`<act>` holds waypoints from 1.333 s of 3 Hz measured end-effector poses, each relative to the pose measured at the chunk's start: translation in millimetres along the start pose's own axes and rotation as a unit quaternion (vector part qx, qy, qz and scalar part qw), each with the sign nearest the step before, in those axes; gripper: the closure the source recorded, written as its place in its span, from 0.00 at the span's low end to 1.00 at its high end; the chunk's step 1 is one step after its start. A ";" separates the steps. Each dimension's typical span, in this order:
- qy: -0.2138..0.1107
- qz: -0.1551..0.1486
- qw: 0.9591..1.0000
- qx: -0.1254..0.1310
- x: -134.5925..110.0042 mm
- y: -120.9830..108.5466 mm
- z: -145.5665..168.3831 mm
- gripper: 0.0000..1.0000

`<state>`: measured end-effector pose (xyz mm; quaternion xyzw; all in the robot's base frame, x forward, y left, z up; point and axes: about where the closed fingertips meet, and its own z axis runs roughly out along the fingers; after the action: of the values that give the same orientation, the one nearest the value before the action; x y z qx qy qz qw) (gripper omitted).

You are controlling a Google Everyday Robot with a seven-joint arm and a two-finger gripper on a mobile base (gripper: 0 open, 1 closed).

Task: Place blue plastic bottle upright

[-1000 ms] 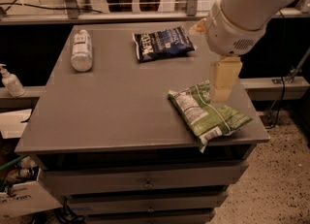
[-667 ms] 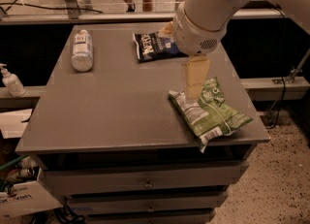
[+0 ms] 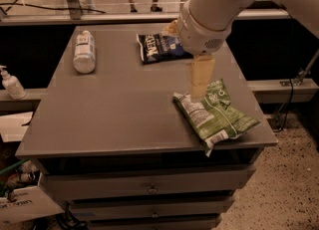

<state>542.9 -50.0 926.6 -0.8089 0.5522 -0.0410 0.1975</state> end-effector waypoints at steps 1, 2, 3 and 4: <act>-0.009 -0.046 0.999 0.005 -2.9 -40.0 18.0 0.00; -0.023 -0.089 0.996 0.011 -10.0 -86.3 34.2 0.00; -0.040 -0.144 0.989 0.000 -21.4 -129.8 63.3 0.00; -0.052 -0.178 0.983 -0.005 -30.9 -148.7 78.4 0.00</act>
Offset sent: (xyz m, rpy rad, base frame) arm 0.1152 0.0635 0.0056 0.0049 -0.0696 0.2360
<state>683.6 46.0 913.5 -0.8963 0.3887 -0.0301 0.2112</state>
